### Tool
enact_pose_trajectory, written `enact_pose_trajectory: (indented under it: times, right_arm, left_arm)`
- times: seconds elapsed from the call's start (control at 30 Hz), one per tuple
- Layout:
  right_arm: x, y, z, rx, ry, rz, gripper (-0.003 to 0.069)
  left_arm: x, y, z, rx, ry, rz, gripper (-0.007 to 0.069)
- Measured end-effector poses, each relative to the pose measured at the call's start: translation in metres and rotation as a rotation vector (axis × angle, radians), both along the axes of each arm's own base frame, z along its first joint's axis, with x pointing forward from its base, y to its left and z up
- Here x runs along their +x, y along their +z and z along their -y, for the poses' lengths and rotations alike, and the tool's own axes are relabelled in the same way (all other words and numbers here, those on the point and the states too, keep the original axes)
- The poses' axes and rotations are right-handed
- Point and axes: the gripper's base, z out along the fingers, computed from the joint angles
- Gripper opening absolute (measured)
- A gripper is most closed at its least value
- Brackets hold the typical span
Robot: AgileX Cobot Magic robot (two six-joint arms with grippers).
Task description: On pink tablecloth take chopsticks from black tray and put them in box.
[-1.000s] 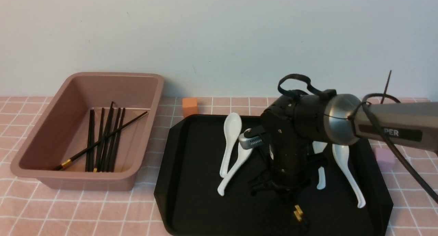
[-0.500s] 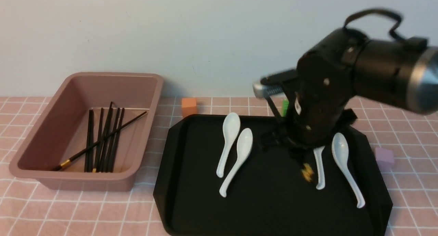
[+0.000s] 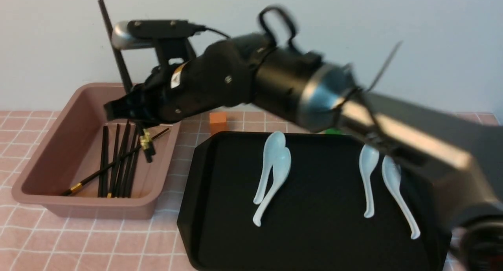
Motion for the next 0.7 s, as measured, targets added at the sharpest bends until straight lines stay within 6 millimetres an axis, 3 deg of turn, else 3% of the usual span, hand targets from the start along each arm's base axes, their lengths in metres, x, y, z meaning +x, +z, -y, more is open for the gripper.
enact_pose_trajectory:
  times: [0.17,0.27,0.37,0.47,0.53,0.6,0.67,0.7]
  right_arm:
    - [0.014,-0.031,-0.012,-0.017,-0.005,-0.014,0.0161]
    - [0.017,-0.041,-0.014,-0.022,-0.008,-0.013,0.0274]
    - [0.018,-0.038,-0.014,-0.021,-0.008,0.003,0.0392]
    - [0.015,-0.024,-0.009,-0.046,0.001,0.019,0.0475]
    - [0.011,-0.012,-0.004,-0.067,0.013,0.021,0.0482]
    - [-0.003,0.026,0.012,-0.124,0.039,0.038,0.0462]
    - [-0.011,0.044,0.022,-0.158,0.055,0.047,0.0442]
    - [-0.02,0.063,0.033,-0.193,0.067,0.05,0.0421]
  left_arm:
    - [0.0,0.0,0.0,0.0,0.0,0.0,0.0239]
    - [0.0,0.0,0.0,0.0,0.0,0.0,0.0239]
    - [0.0,0.0,0.0,0.0,0.0,0.0,0.0239]
    - [0.0,0.0,0.0,0.0,0.0,0.0,0.0239]
    - [0.0,0.0,0.0,0.0,0.0,0.0,0.0239]
    - [0.0,0.0,0.0,0.0,0.0,0.0,0.0239]
    - [0.0,0.0,0.0,0.0,0.0,0.0,0.0239]
    - [0.0,0.0,0.0,0.0,0.0,0.0,0.0239]
